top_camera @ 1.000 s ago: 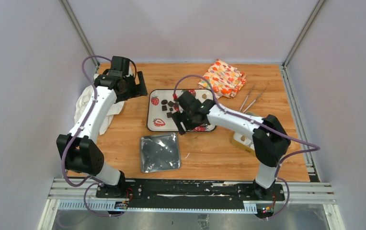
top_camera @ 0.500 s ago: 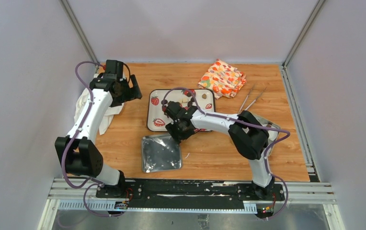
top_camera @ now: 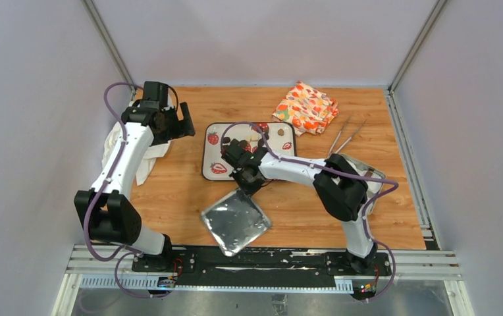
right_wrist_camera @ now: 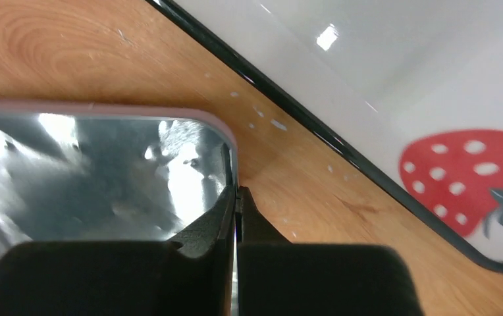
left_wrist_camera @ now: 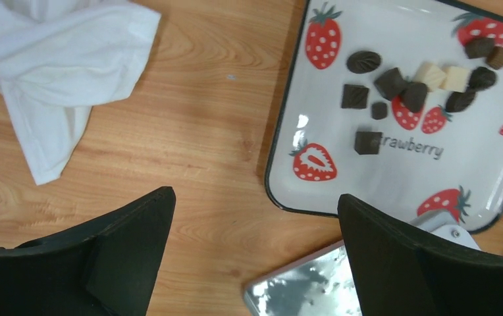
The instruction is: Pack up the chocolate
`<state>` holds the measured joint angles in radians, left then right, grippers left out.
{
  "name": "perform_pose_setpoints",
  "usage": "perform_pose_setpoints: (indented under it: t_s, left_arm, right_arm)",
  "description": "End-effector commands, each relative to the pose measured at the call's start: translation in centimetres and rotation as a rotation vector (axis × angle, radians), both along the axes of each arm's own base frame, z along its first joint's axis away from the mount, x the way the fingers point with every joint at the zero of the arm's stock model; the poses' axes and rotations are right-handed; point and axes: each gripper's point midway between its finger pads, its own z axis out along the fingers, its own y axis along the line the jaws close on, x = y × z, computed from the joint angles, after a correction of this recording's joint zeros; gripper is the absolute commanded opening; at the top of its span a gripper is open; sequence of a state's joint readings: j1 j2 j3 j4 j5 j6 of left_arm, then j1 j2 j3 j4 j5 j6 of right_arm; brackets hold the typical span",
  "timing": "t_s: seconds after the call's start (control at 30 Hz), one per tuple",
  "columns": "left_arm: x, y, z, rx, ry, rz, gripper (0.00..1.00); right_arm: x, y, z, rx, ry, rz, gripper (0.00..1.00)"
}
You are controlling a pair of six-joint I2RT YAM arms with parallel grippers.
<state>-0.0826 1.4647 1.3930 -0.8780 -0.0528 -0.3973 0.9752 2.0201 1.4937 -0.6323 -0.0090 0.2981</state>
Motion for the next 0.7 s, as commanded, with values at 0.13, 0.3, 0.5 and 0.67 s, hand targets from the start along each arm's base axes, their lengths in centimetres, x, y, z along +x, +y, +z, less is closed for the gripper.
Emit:
perform_pose_setpoints:
  t_s: [0.13, 0.3, 0.5, 0.67]
  left_arm:
    - [-0.4, -5.4, 9.2, -0.056, -0.255, -0.330, 1.00]
    - [-2.1, -9.5, 11.2, -0.197, -0.290, -0.507, 1.00]
    - [-5.3, -18.1, 14.3, -0.198, -0.361, -0.800, 1.00]
    - [-5.8, -22.0, 14.6, -0.186, -0.359, -0.858, 1.00]
  right_arm:
    - [1.8, -4.7, 7.8, 0.008, -0.181, -0.059, 0.00]
    - [4.7, -9.2, 12.3, 0.088, -0.245, -0.205, 0.00]
    - [6.9, -15.3, 16.6, 0.193, -0.314, -0.392, 0.00]
    - [7.8, -20.9, 17.6, 0.235, -0.328, -0.545, 0.00]
